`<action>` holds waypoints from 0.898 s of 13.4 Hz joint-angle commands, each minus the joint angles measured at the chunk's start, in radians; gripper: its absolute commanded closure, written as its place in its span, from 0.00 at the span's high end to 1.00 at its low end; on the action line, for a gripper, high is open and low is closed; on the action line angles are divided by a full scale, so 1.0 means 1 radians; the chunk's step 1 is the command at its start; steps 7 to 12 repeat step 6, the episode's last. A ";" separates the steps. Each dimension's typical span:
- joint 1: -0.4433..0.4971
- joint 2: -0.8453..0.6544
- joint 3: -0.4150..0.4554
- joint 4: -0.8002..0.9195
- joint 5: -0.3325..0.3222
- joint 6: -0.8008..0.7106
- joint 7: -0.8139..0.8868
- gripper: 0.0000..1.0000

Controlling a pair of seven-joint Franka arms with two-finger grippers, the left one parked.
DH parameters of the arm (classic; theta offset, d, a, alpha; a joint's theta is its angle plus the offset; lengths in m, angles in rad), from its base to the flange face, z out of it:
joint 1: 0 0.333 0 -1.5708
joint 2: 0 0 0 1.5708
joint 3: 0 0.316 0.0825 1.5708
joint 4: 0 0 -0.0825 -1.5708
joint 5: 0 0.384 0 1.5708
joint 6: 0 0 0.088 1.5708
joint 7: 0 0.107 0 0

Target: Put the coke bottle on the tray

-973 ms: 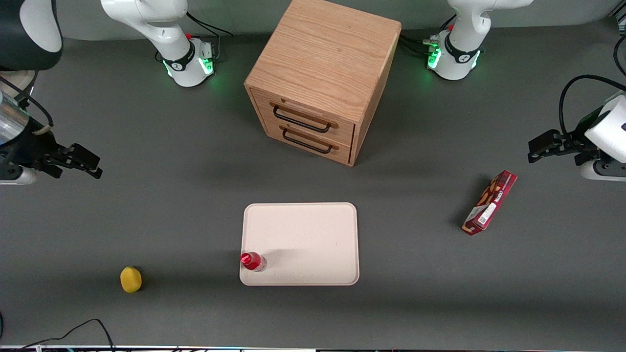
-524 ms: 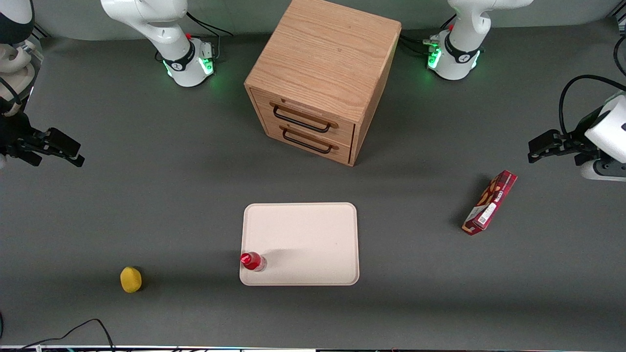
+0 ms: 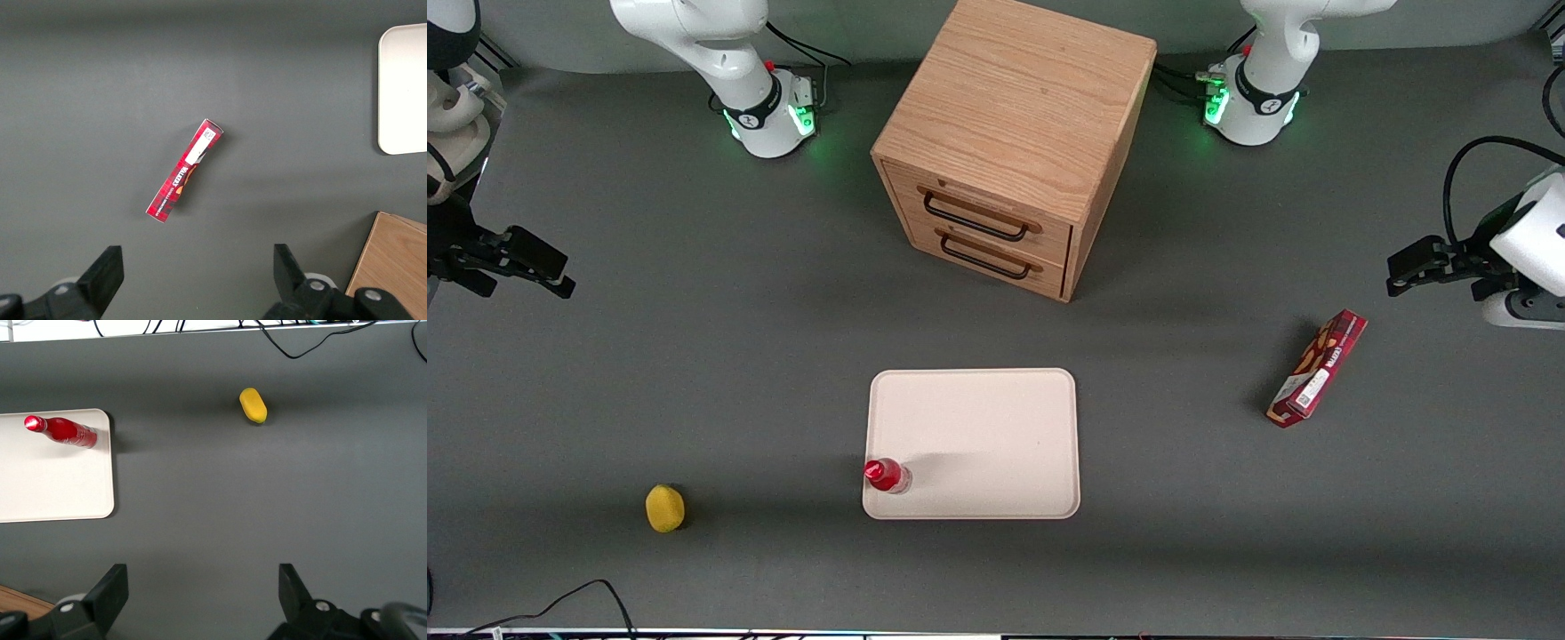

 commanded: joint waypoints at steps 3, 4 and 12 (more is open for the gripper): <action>-0.012 0.017 0.005 0.024 0.000 -0.030 -0.048 1.00; -0.012 0.019 0.004 0.024 0.000 -0.030 -0.068 1.00; -0.012 0.020 0.004 0.022 0.007 -0.030 -0.075 1.00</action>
